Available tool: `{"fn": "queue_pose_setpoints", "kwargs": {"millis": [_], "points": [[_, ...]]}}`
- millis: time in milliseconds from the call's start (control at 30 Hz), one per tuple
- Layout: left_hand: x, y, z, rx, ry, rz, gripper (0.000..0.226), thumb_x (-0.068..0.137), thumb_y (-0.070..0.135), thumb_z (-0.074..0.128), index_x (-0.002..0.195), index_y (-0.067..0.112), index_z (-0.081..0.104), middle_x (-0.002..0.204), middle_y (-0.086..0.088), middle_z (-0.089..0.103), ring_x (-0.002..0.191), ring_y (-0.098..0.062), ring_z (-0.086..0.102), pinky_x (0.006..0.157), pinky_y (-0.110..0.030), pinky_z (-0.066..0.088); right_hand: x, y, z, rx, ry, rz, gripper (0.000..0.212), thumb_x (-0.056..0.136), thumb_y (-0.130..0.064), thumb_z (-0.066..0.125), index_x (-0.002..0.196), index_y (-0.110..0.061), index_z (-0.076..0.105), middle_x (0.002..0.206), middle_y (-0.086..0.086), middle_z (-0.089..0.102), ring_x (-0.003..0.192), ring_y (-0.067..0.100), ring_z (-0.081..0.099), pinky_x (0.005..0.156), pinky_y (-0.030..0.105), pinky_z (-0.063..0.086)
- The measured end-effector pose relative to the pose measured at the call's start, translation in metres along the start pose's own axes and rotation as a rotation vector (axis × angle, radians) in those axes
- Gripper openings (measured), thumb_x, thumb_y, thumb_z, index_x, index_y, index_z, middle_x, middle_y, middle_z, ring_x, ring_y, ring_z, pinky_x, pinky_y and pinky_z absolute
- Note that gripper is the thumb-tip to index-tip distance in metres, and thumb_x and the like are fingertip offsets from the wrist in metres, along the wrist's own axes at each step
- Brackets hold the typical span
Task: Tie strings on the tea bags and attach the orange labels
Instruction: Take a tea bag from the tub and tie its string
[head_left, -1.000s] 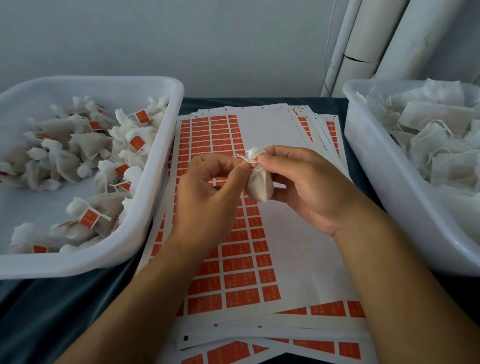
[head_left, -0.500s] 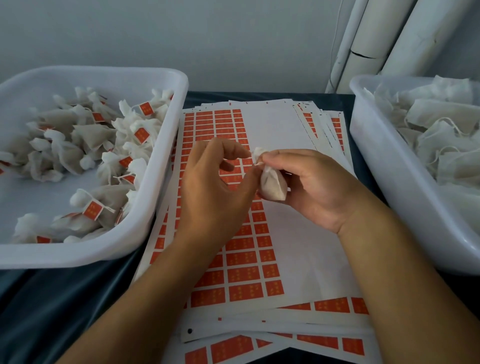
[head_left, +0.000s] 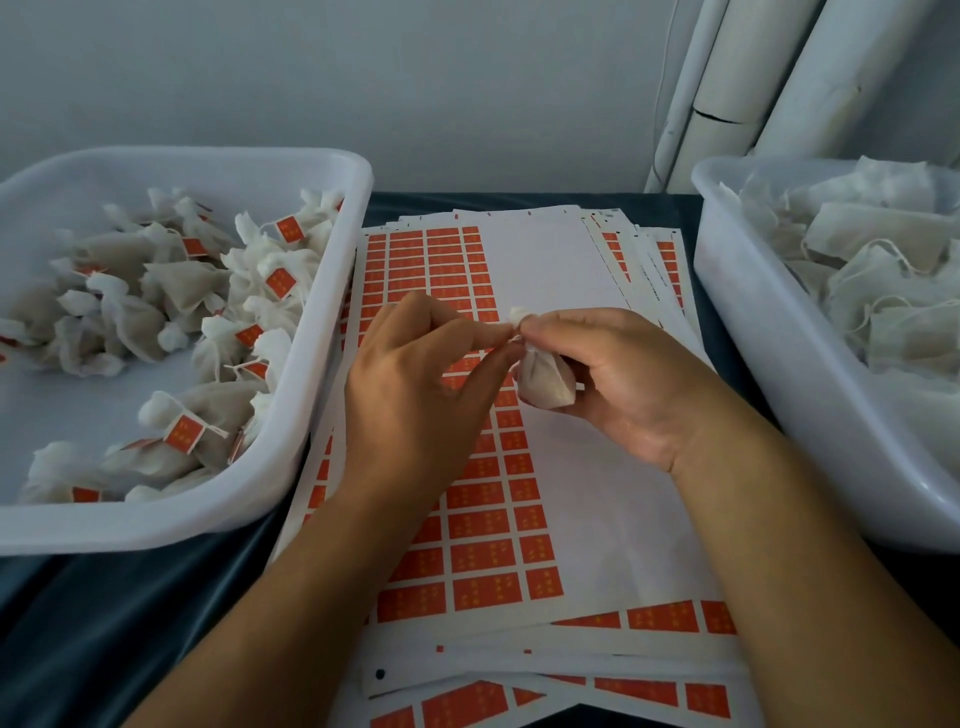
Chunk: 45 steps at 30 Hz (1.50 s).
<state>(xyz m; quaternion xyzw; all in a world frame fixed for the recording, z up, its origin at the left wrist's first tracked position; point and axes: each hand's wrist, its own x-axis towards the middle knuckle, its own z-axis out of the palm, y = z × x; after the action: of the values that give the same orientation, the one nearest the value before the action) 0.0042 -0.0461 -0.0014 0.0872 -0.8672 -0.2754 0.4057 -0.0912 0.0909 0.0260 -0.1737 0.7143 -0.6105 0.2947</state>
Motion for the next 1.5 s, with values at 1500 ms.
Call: {"fn": "queue_pose_setpoints", "kwargs": {"millis": [1500], "points": [[0.013, 0.005, -0.014, -1.416, -0.28, -0.845, 0.02, 0.082, 0.014, 0.05, 0.067, 0.021, 0.061, 0.08, -0.001, 0.06, 0.071, -0.01, 0.058, 0.065, -0.025, 0.051, -0.009, -0.012, -0.005, 0.307, -0.193, -0.223, 0.014, 0.101, -0.016, 0.058, 0.093, -0.024, 0.066, 0.077, -0.009, 0.068, 0.074, 0.008, 0.068, 0.064, 0.023, 0.054]]}}
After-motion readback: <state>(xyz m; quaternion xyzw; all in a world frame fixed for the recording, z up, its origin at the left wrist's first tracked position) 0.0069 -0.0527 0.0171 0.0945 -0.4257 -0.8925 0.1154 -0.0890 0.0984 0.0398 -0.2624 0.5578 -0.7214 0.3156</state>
